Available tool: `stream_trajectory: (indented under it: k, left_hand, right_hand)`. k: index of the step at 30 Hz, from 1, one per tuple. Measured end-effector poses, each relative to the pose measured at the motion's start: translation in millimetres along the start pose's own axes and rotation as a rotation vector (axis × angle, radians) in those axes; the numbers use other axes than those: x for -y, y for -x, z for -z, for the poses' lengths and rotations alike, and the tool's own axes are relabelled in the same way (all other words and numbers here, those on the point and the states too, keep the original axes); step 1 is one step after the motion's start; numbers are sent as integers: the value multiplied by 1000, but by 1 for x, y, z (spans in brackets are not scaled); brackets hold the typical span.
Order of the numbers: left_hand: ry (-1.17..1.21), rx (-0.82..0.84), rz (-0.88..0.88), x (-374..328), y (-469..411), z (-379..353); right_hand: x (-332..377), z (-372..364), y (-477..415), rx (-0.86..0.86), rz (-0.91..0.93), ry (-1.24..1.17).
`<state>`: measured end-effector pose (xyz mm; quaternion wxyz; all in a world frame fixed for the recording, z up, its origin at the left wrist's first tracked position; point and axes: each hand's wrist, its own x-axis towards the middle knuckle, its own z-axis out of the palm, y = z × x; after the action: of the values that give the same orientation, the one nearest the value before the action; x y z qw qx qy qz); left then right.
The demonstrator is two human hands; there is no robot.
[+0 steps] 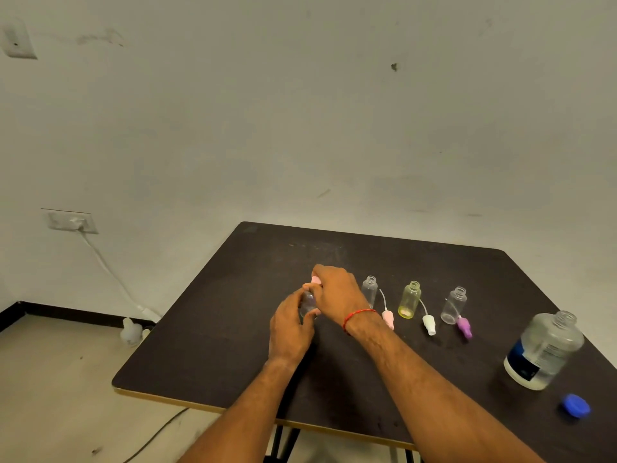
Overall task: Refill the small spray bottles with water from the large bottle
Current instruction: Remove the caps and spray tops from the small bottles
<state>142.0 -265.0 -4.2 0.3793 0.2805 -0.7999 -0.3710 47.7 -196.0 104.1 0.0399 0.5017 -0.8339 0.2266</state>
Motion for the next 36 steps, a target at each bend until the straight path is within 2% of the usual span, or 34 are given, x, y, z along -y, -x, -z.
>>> stream_trajectory:
  k: [5, 8, 12, 15, 18, 21, 24, 30, 36]
  left_hand:
    - [-2, 20, -40, 1, 1, 0]
    - [-17, 25, -19, 3, -1, -1]
    - [-13, 27, -17, 2, 0, -1]
    - [-30, 22, -39, 0, 1, -1]
    - [-40, 24, -42, -1, 1, -1]
    - [-40, 28, -36, 0, 0, -1]
    - [-27, 35, -28, -1, 0, 0]
    - [-32, 19, -27, -3, 1, 0]
    - [-35, 12, -31, -3, 1, 1]
  right_hand:
    - [-6, 0, 6, 4, 110, -26]
    - [-11, 0, 6, 32, 115, -75]
    - [-11, -1, 8, 13, 52, -174]
    - [-10, 2, 6, -34, -9, -133]
    - [-10, 4, 5, 3, 14, -124]
    - [-12, 6, 7, 42, 66, -217]
    - [-13, 5, 10, 22, 34, -301]
    - [-13, 4, 7, -23, -99, -173]
    - [-14, 5, 10, 56, 21, -256]
